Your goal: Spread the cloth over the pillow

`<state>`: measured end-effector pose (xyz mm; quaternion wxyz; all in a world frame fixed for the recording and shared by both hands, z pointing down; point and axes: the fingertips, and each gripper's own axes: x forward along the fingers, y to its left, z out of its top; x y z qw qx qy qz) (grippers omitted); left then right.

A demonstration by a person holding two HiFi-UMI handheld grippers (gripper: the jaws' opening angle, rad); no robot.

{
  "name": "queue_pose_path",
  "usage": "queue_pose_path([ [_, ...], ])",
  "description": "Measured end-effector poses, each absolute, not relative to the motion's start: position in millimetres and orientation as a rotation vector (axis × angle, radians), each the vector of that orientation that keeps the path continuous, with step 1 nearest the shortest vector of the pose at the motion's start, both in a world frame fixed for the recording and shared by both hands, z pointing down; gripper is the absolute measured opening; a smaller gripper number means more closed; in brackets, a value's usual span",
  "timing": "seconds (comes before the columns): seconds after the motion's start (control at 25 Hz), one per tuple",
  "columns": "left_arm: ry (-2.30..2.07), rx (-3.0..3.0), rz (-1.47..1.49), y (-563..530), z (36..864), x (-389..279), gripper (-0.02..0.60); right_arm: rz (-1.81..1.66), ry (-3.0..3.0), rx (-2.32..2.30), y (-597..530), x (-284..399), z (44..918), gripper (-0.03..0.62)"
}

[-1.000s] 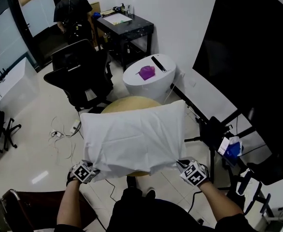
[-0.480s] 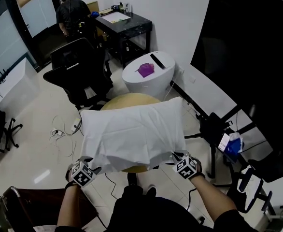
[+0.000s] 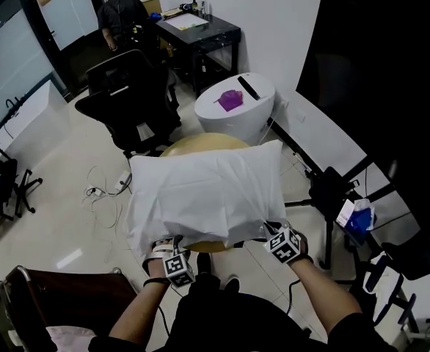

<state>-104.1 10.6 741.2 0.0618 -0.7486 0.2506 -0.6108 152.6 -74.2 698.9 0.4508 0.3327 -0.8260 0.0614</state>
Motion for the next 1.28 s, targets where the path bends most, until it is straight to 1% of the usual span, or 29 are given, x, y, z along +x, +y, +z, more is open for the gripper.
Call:
queue_pose_path([
  [0.12, 0.838, -2.127, -1.829, 5, 748, -103, 0.247, 0.151, -2.048, 0.821, -75, 151, 698, 0.009],
  [0.32, 0.933, -2.034, -1.818, -6, 753, -105, 0.24, 0.153, -2.058, 0.82, -74, 150, 696, 0.009],
  [0.52, 0.982, -2.054, -1.773, -18, 741, -109, 0.095, 0.147, -2.059, 0.816, -76, 150, 692, 0.009],
  [0.6, 0.951, -2.064, -1.767, -16, 741, -110, 0.024, 0.15, -2.06, 0.819, -76, 151, 691, 0.009],
  [0.64, 0.924, -2.071, -1.765, -14, 740, -110, 0.006, 0.153, -2.061, 0.822, -76, 151, 691, 0.009],
  [0.92, 0.65, -2.111, -1.817, 36, 716, -115, 0.0, 0.167, -2.055, 0.822, -72, 160, 687, 0.009],
  [1.08, 0.557, -2.112, -1.852, 51, 740, -125, 0.0, 0.19, -2.045, 0.77, -64, 162, 705, 0.011],
  [1.28, 0.568, -2.128, -1.898, 42, 756, -121, 0.0, 0.184, -2.042, 0.742, -60, 155, 719, 0.023],
])
